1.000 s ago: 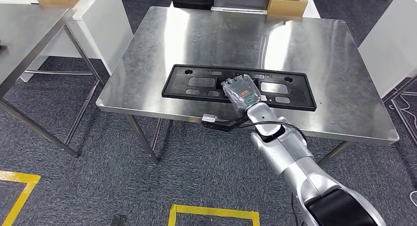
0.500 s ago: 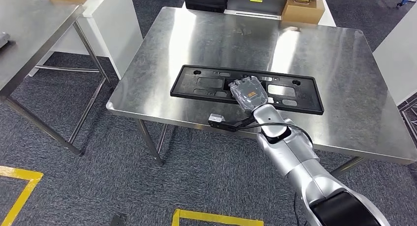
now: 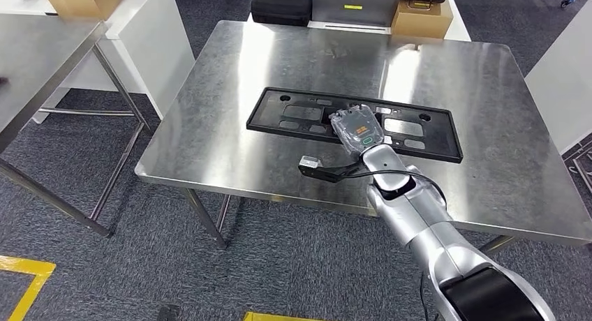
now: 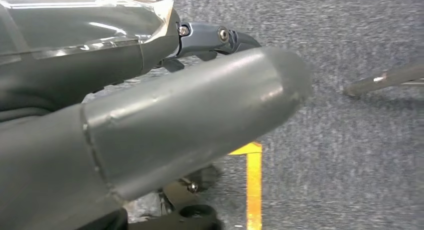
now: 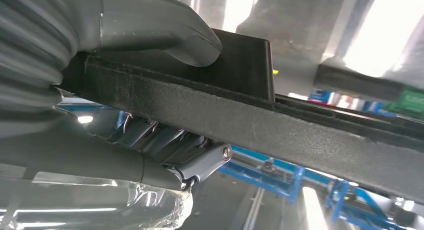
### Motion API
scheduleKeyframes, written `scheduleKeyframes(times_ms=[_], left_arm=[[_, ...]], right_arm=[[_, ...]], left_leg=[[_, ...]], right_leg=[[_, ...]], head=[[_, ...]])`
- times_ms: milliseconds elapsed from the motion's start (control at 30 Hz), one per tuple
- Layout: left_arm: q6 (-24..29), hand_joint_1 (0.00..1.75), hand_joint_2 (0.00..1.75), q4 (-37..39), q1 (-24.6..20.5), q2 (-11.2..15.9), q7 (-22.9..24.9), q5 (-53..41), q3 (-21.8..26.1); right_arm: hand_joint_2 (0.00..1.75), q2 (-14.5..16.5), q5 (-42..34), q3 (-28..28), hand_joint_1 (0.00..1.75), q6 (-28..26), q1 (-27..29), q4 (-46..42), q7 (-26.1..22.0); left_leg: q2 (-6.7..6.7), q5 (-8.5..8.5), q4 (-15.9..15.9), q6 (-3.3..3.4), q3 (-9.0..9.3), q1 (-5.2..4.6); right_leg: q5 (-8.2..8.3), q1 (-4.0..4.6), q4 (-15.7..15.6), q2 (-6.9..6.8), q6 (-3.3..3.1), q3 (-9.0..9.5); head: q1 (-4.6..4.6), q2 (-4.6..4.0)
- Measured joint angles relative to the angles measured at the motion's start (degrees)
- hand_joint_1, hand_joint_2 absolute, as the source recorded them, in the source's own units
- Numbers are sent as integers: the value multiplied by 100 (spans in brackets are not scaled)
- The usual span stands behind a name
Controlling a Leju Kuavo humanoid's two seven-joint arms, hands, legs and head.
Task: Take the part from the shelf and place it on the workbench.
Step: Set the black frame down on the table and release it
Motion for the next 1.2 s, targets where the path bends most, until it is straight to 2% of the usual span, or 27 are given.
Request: scheduleKeyframes(times_ms=[33, 67, 100, 167, 267, 300, 333, 400, 433, 467, 500, 533, 567, 600, 633, 700, 767, 833, 867, 900, 933, 967, 1033, 1067, 1100, 1133, 1200], left_arm=[[2, 0, 0, 0, -4, 1, -3, -8, 0], [4, 0, 0, 1, -6, 1, -7, -20, 0], [6, 0, 0, 1, -8, 1, -11, -30, 1], [11, 0, 0, 2, -6, -2, -17, -43, 4], [14, 0, 0, 2, -5, -3, -17, -44, 6], [14, 0, 0, 2, -3, -3, -19, -46, 9], [16, 0, 0, 2, -4, -2, -24, -52, 13], [19, 0, 0, 2, 6, -3, -40, -68, 21], [21, 0, 0, 2, 10, -4, -47, -74, 25], [21, 0, 0, 2, 15, -6, -51, -77, 27], [22, 0, 0, 3, 15, -7, -51, -77, 29], [20, 0, 0, 4, 14, -8, -53, -77, 31], [17, 0, 0, 4, 11, -10, -56, -77, 31], [15, 0, 0, 5, 7, -11, -60, -77, 32], [14, 0, 0, 4, 4, -12, -64, -77, 33], [15, 0, 0, 3, -7, -10, -72, -77, 36], [13, 0, 0, 2, -12, -10, -83, -81, 36], [30, 0, 0, 2, -9, -9, -108, -97, 34], [56, 0, 0, 2, -6, -8, -122, -105, 34], [88, 0, 0, 2, -5, -7, -133, -110, 34], [119, 0, 0, 2, -2, -6, -139, -114, 35], [140, 0, 0, 2, 0, -3, -142, -117, 35], [197, 0, 0, 4, 16, 6, -150, -134, 35], [257, 0, 0, 5, 26, 6, -172, -147, 34], [329, 0, 44, 5, 33, 3, -222, -155, 34], [385, 0, 87, 4, 30, -3, -309, -149, 35], [422, 0, 175, -7, 0, -28, -603, -117, 39]], right_arm=[[175, -9, 3, -42, 173, -11, -27, 27, 12], [175, -21, 4, -84, 173, -23, -55, 55, 20], [175, -35, 4, -125, 173, -38, -80, 83, 26], [175, -62, 5, -195, 173, -60, -108, 121, 36], [175, -73, 5, -223, 173, -71, -116, 136, 42], [175, -80, 5, -234, 173, -74, -118, 142, 42], [175, -92, 5, -257, 173, -87, -119, 157, 44], [175, -150, 5, -326, 173, -113, -69, 230, 54], [175, -178, 5, -351, 173, -123, -42, 266, 59], [175, -204, 5, -369, 173, -123, -15, 295, 62], [175, -217, 5, -379, 173, -123, -13, 309, 63], [175, -227, 5, -389, 173, -123, -17, 320, 63], [175, -231, 6, -398, 173, -123, -20, 328, 62], [175, -229, 6, -407, 173, -123, -25, 336, 62], [175, -229, 6, -415, 173, -124, -32, 338, 62], [175, -228, 6, -442, 173, -128, -61, 336, 63], [175, -220, 7, -459, 173, -132, -99, 334, 65], [175, -204, 7, -460, 173, -132, -98, 338, 63], [175, -199, 8, -460, 173, -132, -79, 340, 62], [175, -200, 8, -460, 173, -132, -57, 343, 61], [175, -200, 8, -460, 173, -132, -38, 345, 61], [175, -199, 8, -460, 173, -133, -26, 347, 61], [175, -196, 8, -458, 173, -136, -10, 359, 61], [175, -197, 8, -458, 173, -137, -6, 368, 63], [131, -197, 8, -457, 130, -138, -1, 378, 66], [87, -199, 9, -461, 86, -140, -6, 385, 68], [0, -219, 9, -484, 0, -152, -32, 382, 71]], left_leg=[[9, 71, -286, 31, 145, -17], [14, 51, -443, 63, 232, -35], [17, -25, -497, 99, 285, -57], [10, -66, -555, 176, 339, -71], [4, -69, -565, 212, 371, -74], [1, -74, -586, 227, 398, -71], [-2, -99, -609, 260, 443, -68], [-40, -275, -656, 324, 684, -62], [-60, -392, -658, 335, 825, -63], [-80, -511, -659, 320, 970, -63], [-86, -604, -652, 298, 1073, -72], [-89, -688, -653, 271, 1149, -83], [-87, -766, -666, 240, 1214, -94], [-86, -810, -649, 212, 1260, -107], [-86, -827, -631, 189, 1290, -111], [-61, -742, -239, 139, 1143, -96], [-33, -734, 475, 77, 702, -67], [-23, -1037, 1035, 14, 192, -39], [-21, -1234, 1139, -12, -12, -23], [-19, -1360, 1096, -30, -148, -12], [-16, -1346, 905, -34, -211, -5], [-11, -1143, 603, -24, -212, -2], [1, -304, -112, 43, -150, -21], [4, 52, -334, 86, -111, -37], [3, 273, -448, 122, -88, -62], [-2, 310, -466, 149, -74, -84], [-5, 271, -499, 187, -19, -96]], right_leg=[[-47, 15, -3, -1, 35, 35], [-73, 35, -7, -2, 76, 57], [-79, 61, -9, -3, 123, 77], [-68, 85, -18, -6, 192, 129], [-71, 100, -21, -8, 216, 148], [-72, 92, 78, -8, 220, 82], [-104, 77, 420, -7, 216, -141], [-336, 45, 1230, -5, 240, -873], [-363, 34, 1357, -5, 280, -1133], [-244, 29, 1116, -9, 337, -1208], [84, 29, 662, -21, 399, -1126], [375, 38, 326, -43, 402, -1040], [595, 62, 116, -56, 359, -969], [695, 65, 28, -64, 283, -922], [684, 69, 31, -65, 194, -876], [602, 34, 4, -43, 21, -724], [476, 21, -21, -25, -101, -539], [333, 20, -23, -2, -126, -384], [249, 18, -23, 13, -122, -288], [161, 16, -23, 24, -113, -180], [65, 13, -25, 32, -101, -63], [-31, 10, -26, 37, -86, 55], [-209, 21, -25, 49, -36, 246], [-277, 33, -21, 61, 7, 300], [-334, 51, -24, 72, 55, 336], [-375, 61, -31, 82, 103, 370], [-462, 71, -32, 76, 184, 376]], head=[[3, 0], [6, 0], [8, 0], [10, 0], [15, 0], [16, 0], [19, 0], [33, 0], [43, 0], [54, 0], [65, 0], [77, 0], [86, 0], [93, 0], [97, 0], [99, 0], [92, 0], [87, 0], [89, 0], [90, 0], [89, 0], [90, 0], [91, 0], [95, 0], [96, 0], [96, 0], [89, 0]])
